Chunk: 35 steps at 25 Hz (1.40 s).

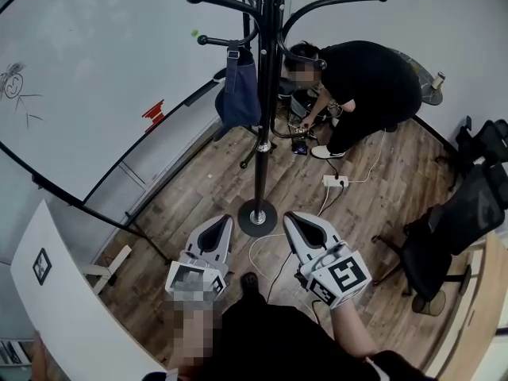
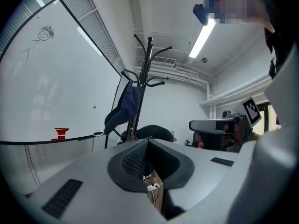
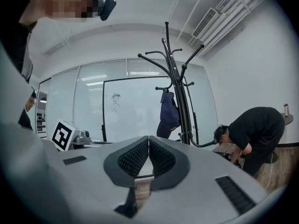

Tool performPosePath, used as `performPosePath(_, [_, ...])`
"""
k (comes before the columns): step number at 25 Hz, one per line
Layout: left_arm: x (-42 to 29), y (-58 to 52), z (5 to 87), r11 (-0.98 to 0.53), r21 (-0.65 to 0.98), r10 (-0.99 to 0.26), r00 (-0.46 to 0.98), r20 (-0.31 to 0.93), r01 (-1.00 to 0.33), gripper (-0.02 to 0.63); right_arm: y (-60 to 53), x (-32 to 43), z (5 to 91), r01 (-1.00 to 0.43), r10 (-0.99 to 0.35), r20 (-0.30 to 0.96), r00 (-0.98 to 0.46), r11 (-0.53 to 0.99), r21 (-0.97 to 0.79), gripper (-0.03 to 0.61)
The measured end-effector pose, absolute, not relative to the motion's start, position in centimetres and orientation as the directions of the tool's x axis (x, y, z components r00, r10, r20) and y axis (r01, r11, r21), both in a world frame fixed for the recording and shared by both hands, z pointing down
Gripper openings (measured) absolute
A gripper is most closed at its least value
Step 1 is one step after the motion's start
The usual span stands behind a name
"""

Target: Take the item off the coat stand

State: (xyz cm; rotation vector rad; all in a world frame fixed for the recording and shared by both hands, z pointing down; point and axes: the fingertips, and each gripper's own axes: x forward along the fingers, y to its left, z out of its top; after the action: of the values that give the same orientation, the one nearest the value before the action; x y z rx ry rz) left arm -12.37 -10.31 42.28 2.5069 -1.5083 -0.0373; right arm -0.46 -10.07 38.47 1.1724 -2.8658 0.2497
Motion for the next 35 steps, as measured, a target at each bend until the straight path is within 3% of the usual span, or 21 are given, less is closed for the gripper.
performPosePath(28, [-16.1, -22.8, 40.9, -0.486, 0.035, -0.870, 0.487, 0.079, -0.873, 0.019, -15.6, -2.5, 38.3, -0.746, -0.738, 0.113, -0.666, 0.660, -0.087, 0.031])
performPosePath(30, [-16.5, -23.9, 40.7, -0.481, 0.018, -0.873, 0.481, 0.078, -0.876, 0.066, -15.7, -2.7, 38.4, -0.747, -0.738, 0.117, -0.665, 0.660, -0.083, 0.031])
performPosePath(35, [-17.1, -26.1, 40.4, -0.483, -0.017, -0.873, 0.480, 0.083, -0.876, 0.098, -15.9, -2.5, 38.5, -0.755, -0.744, 0.132, -0.655, 0.651, -0.078, 0.031])
